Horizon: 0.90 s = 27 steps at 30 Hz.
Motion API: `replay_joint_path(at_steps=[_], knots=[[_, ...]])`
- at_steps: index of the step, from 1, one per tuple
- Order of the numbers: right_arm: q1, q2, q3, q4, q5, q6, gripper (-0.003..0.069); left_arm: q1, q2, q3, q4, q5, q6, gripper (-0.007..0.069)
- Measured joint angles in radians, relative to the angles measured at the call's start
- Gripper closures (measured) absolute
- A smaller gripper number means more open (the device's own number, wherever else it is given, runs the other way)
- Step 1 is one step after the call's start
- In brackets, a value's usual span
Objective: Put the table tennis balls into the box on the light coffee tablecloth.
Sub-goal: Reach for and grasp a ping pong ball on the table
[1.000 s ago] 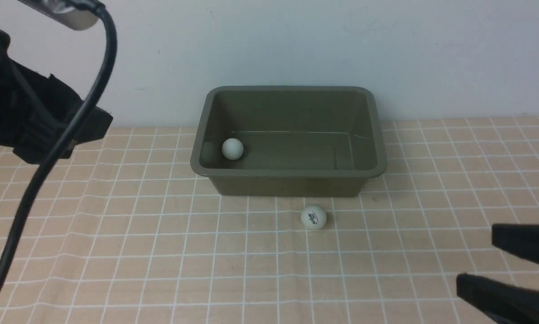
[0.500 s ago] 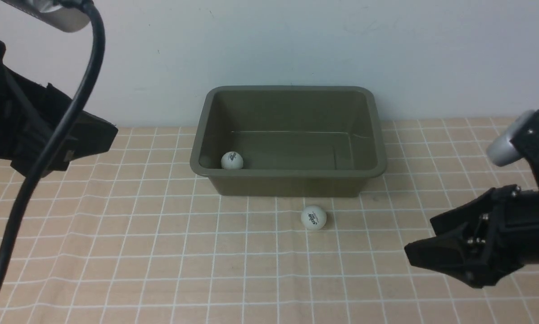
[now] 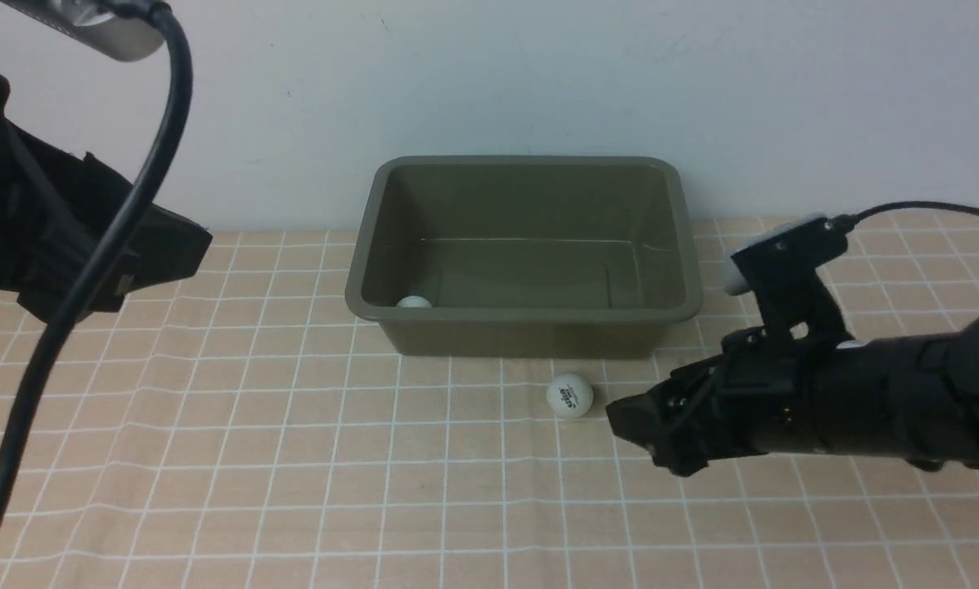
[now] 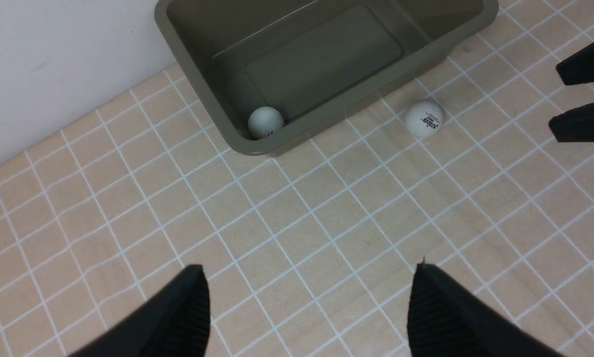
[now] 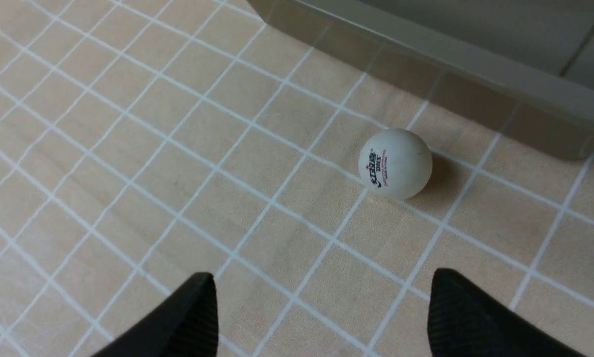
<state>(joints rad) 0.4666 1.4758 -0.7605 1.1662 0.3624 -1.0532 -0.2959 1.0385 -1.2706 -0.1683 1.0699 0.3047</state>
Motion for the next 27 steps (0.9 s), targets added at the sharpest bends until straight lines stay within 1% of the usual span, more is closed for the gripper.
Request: replay_joint_path(at_steps=[6,12,19,27], knots=[[0.019,0.163,-0.085,0.043,-0.012,0.003,0.0132,0.0,0.0,0.0,0.002,0.005,0.004,0.018],[0.019,0.291,-0.173,0.088,-0.038,0.004,0.0118,0.0,0.0,0.0,0.002,0.047,0.01,0.018],[0.019,0.379,-0.253,0.105,-0.046,0.004,0.0117,0.0,0.0,0.0,0.002,0.054,0.011,0.018],[0.019,0.443,-0.291,0.11,-0.083,-0.011,0.0117,0.0,0.0,0.0,0.002,0.054,0.011,0.018]])
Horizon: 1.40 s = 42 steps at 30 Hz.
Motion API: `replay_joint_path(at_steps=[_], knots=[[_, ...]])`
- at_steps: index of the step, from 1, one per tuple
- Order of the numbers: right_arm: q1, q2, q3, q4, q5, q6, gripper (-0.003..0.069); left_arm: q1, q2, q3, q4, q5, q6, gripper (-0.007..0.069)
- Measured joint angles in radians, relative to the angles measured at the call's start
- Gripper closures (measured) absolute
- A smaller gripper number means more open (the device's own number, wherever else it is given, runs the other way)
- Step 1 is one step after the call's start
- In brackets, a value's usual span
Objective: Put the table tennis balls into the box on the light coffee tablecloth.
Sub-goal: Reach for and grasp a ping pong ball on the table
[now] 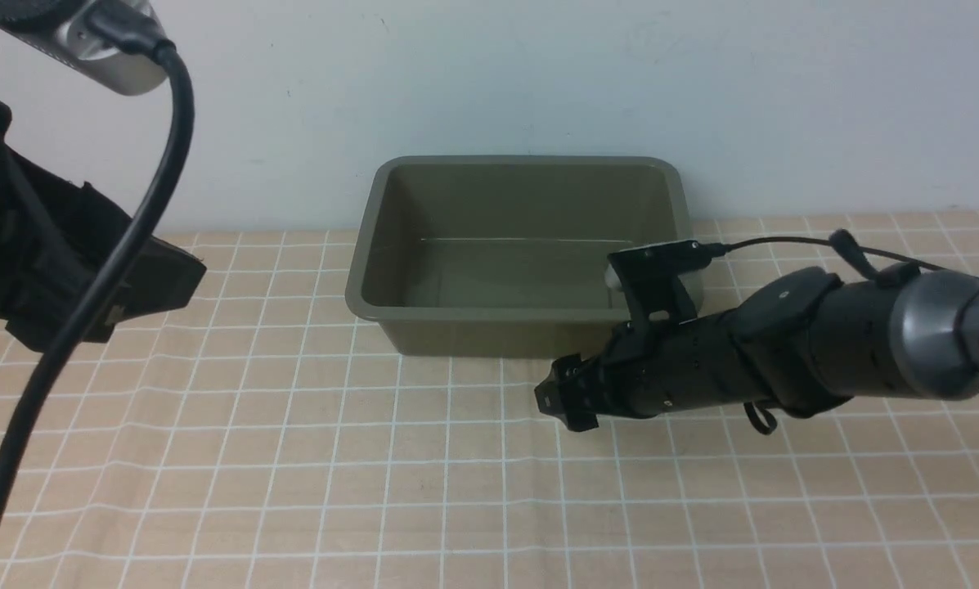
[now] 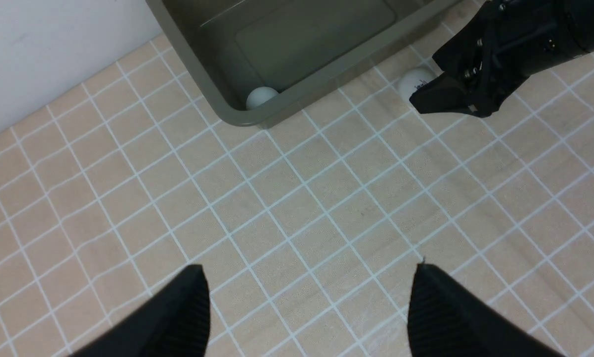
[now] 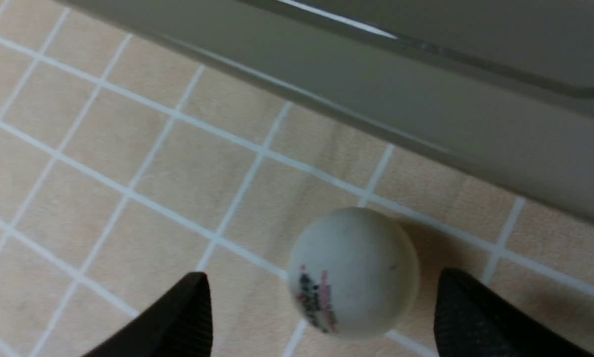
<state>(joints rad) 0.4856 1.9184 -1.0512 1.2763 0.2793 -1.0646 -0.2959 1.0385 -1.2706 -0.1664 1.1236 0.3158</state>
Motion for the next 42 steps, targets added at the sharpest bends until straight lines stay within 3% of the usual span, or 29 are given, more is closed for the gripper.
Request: replay_joint_path(at_steps=[20,22,26,28,37,42], knots=[[0.0,0.093,-0.073,0.005,0.01,-0.027,0.0124,0.0,0.0,0.0,0.0,0.0,0.0,0.018],[0.0,0.097,-0.073,0.005,0.01,-0.028,0.0153,0.0,0.0,0.0,0.0,0.0,0.0,0.018],[0.0,0.098,-0.073,0.005,0.01,-0.028,0.0305,0.0,0.0,0.0,0.0,0.0,0.0,0.018],[0.0,0.096,-0.073,0.0,0.014,-0.028,0.0298,0.0,0.0,0.0,0.0,0.0,0.0,0.018],[0.0,0.033,-0.073,-0.083,0.082,-0.002,0.0297,0.0,0.0,0.0,0.0,0.0,0.0,0.018],[0.0,-0.044,-0.073,-0.224,0.156,0.113,0.0297,0.0,0.0,0.0,0.0,0.0,0.0,0.018]])
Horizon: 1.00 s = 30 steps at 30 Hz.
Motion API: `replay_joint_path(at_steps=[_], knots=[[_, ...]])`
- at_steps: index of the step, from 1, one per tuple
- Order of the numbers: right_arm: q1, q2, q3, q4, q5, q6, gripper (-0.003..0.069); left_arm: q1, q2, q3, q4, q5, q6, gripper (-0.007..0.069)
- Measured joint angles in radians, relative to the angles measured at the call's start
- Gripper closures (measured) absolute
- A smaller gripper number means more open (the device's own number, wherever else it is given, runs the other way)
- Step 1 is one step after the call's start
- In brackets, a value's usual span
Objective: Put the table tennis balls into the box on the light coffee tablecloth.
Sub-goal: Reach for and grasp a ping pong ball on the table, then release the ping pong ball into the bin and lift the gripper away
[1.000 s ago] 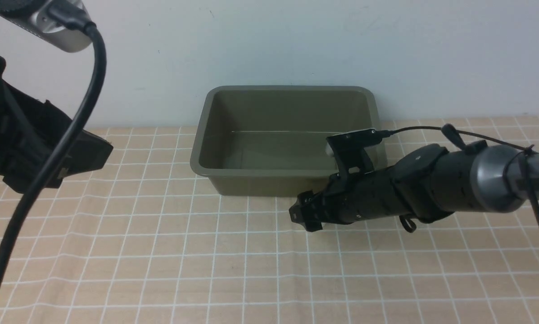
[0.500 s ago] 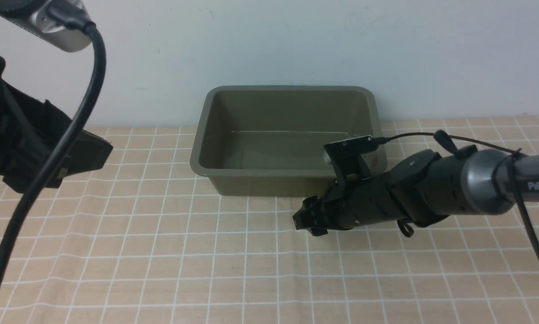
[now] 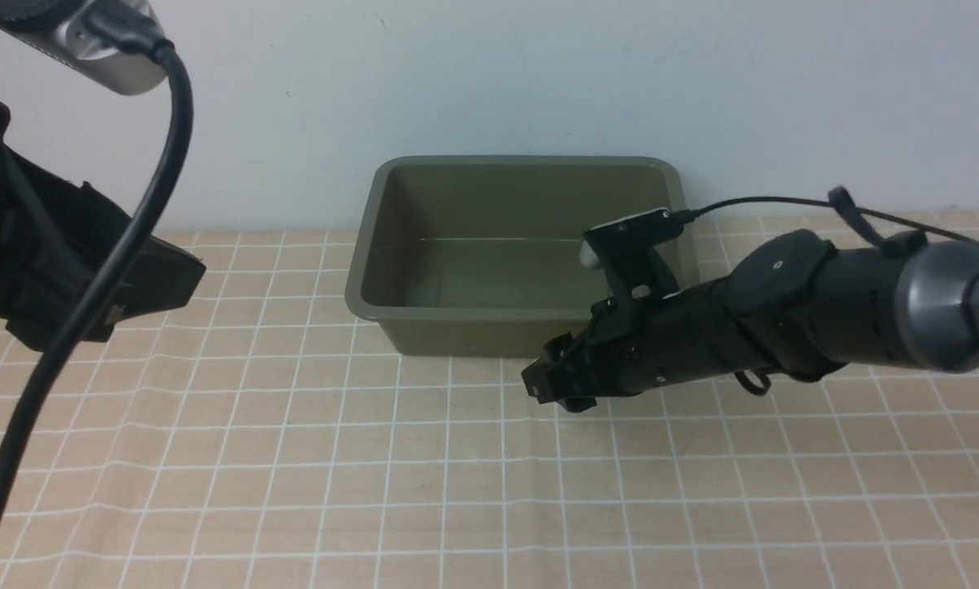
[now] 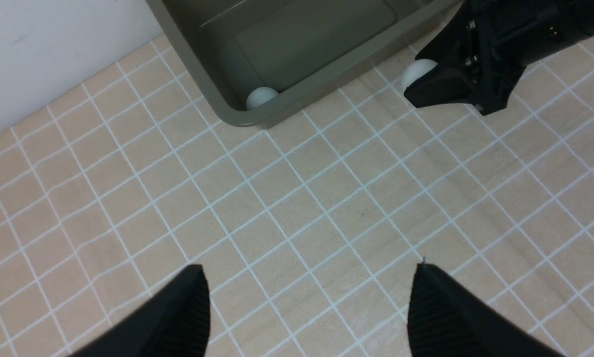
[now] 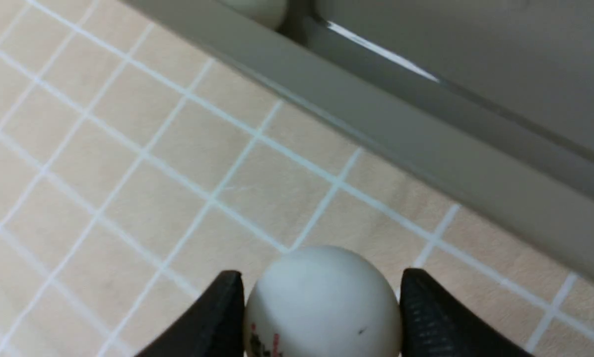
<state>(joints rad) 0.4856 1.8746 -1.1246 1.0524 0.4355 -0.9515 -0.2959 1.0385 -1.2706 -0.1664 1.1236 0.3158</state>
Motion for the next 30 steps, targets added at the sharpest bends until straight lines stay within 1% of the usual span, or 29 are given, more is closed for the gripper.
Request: replay_joint_path(at_steps=[4,6,9,14,19,20,21,22,24,25,27,30], knots=[[0.0,-0.069,0.0,-0.148,0.141,0.099,0.0297,0.0,0.0,0.0,0.0,0.0,0.0,0.018],[0.0,-0.109,0.0,-0.208,0.201,0.118,0.0297,0.0,0.0,0.0,0.0,-0.007,0.0,0.018],[0.0,-0.168,0.0,-0.256,0.243,0.126,0.0297,0.0,0.0,0.0,0.0,-0.018,0.0,0.018],[-0.001,-0.234,-0.007,-0.266,0.177,0.131,0.0297,0.0,0.0,0.0,0.0,-0.035,0.0,0.018],[-0.045,-0.217,-0.085,-0.263,0.124,0.152,0.0297,0.0,0.0,0.0,0.0,-0.036,-0.001,0.018],[-0.069,-0.194,-0.123,-0.262,0.122,0.161,0.0297,0.0,0.0,0.0,0.0,-0.036,-0.001,0.018],[-0.076,-0.185,-0.134,-0.262,0.124,0.164,0.0297,0.0,0.0,0.0,0.0,-0.036,-0.001,0.018],[-0.107,-0.14,-0.189,-0.262,0.134,0.165,0.0297,0.0,0.0,0.0,-0.001,-0.037,-0.001,0.018],[-0.123,-0.105,-0.219,-0.262,0.146,0.165,0.0297,0.0,0.0,0.0,-0.001,-0.037,-0.001,0.018],[-0.15,-0.051,-0.277,-0.262,0.167,0.162,0.0297,0.0,0.0,0.0,-0.001,-0.046,-0.001,0.018],[-0.158,-0.028,-0.299,-0.263,0.181,0.157,0.0297,0.0,0.0,0.0,-0.001,-0.052,-0.001,0.018],[-0.177,0.052,-0.367,-0.265,0.243,0.145,0.0297,0.0,0.0,0.0,-0.001,-0.062,-0.001,0.018]])
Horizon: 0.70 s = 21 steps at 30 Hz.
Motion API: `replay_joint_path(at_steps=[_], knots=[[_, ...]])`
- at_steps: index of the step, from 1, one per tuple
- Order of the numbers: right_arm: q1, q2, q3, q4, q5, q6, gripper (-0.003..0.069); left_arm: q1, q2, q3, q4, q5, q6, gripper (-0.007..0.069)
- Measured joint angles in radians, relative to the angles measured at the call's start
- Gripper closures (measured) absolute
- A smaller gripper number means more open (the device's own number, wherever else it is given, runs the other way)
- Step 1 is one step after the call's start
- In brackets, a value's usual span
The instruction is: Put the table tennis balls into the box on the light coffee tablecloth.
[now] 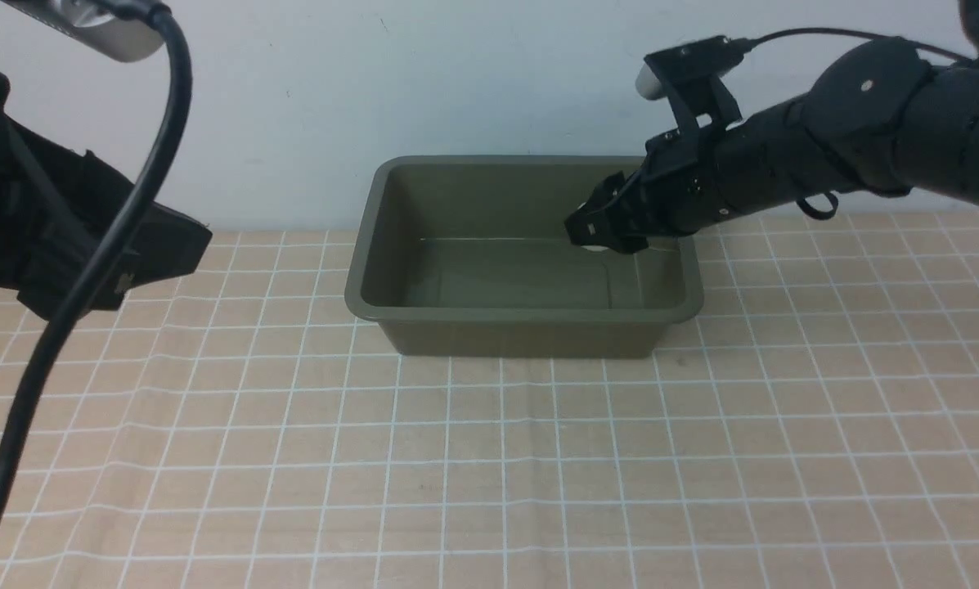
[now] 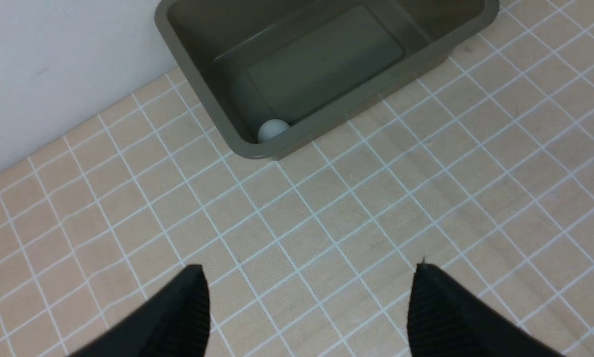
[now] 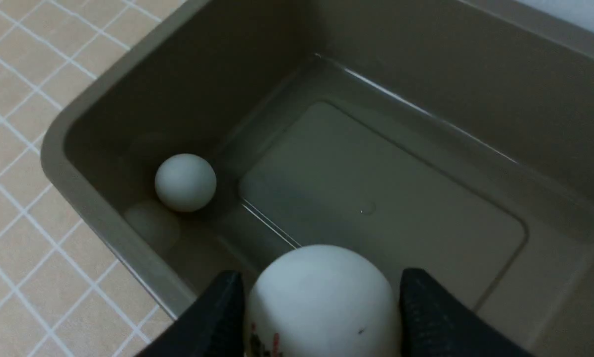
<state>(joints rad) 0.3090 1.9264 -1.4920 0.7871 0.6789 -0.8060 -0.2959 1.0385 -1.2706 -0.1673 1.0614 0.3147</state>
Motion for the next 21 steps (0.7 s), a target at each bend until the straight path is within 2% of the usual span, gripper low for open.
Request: replay_joint_path(at_steps=[4,6,8,9,10,12,16,21], knots=[[-0.003,0.043,-0.035,-0.001,0.027,-0.014,0.0297,0.0,0.0,0.0,0.0,0.0,0.0,0.018],[-0.004,0.05,-0.041,-0.001,0.03,-0.017,0.0237,0.0,0.0,0.0,0.0,0.0,0.0,0.018],[-0.004,0.048,-0.043,-0.001,0.032,-0.026,0.0136,0.0,0.0,0.0,0.0,0.0,0.0,0.018],[-0.004,0.048,-0.043,-0.002,0.033,-0.028,0.0127,0.0,0.0,0.0,0.0,0.0,0.0,0.018],[-0.004,0.042,-0.043,-0.01,0.042,-0.045,0.0073,0.0,0.0,0.0,0.0,0.0,0.0,0.018],[-0.004,0.018,-0.043,-0.038,0.054,-0.061,0.0043,0.0,0.0,0.0,0.0,0.0,0.0,0.018],[-0.016,-0.099,-0.043,-0.116,0.068,-0.054,0.0052,0.0,0.0,0.0,0.0,0.0,0.0,0.018],[-0.081,-0.309,-0.043,-0.282,0.109,0.025,0.0109,0.0,0.0,0.0,0.0,0.0,0.0,0.018]])
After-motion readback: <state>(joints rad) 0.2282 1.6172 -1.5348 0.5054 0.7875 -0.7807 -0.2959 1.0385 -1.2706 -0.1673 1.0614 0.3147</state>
